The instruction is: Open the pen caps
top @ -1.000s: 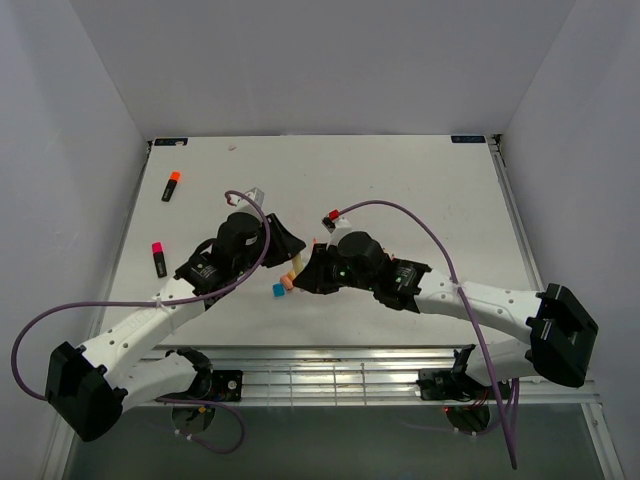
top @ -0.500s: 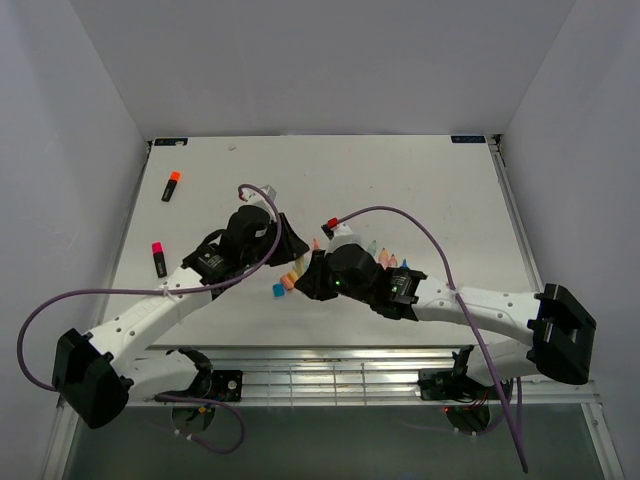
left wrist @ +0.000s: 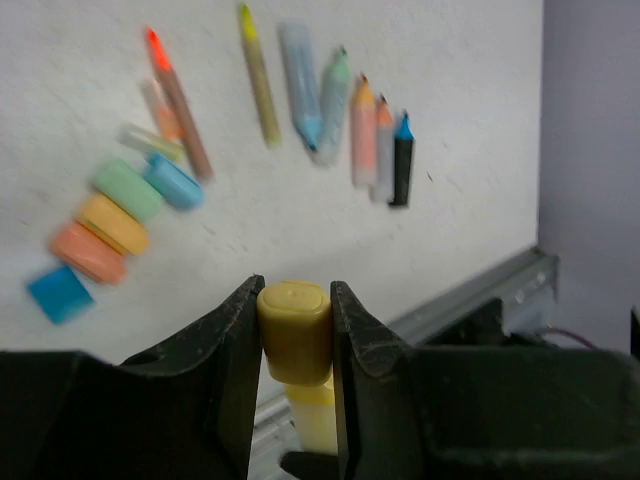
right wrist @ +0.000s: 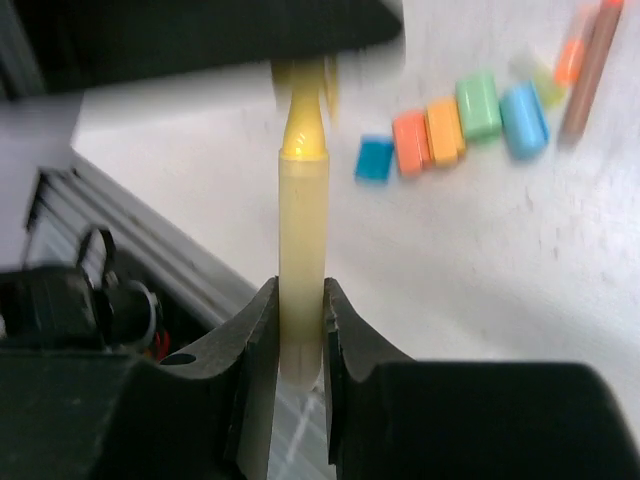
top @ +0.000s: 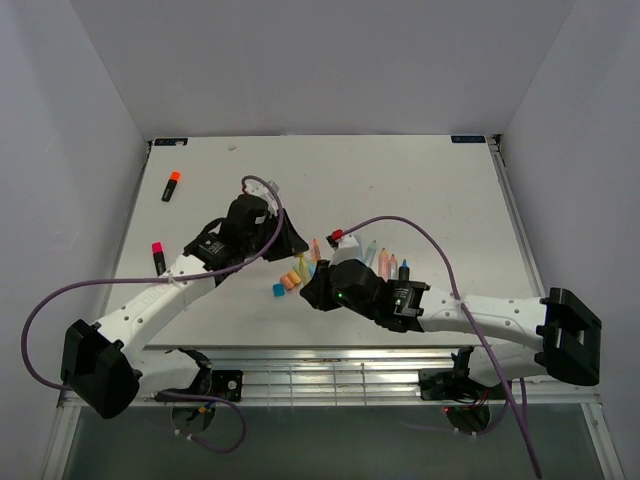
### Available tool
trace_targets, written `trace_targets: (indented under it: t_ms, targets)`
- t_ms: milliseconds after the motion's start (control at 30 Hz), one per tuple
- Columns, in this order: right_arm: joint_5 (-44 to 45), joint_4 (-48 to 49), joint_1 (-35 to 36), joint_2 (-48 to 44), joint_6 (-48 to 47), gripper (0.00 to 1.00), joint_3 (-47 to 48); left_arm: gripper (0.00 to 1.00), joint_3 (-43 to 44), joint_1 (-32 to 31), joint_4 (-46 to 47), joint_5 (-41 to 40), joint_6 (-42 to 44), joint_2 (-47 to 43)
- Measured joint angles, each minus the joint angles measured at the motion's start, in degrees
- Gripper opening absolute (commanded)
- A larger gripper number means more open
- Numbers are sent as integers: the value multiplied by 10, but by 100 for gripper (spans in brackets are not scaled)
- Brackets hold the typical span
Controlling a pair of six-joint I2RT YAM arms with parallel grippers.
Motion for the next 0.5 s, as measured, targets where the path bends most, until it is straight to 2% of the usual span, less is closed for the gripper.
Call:
trace_targets:
  t_ms: [33,233,500]
  targets:
    - [-3,2,0,-2,0,8,-3,0,0,3,2,-1,1,1]
    - [-59,-70,37,-19,10,8,-62,0,23,85,50,-123,8,4]
    - [-48,-114,39,-46,15,8,-67,0,26,88,71,-146,20,4]
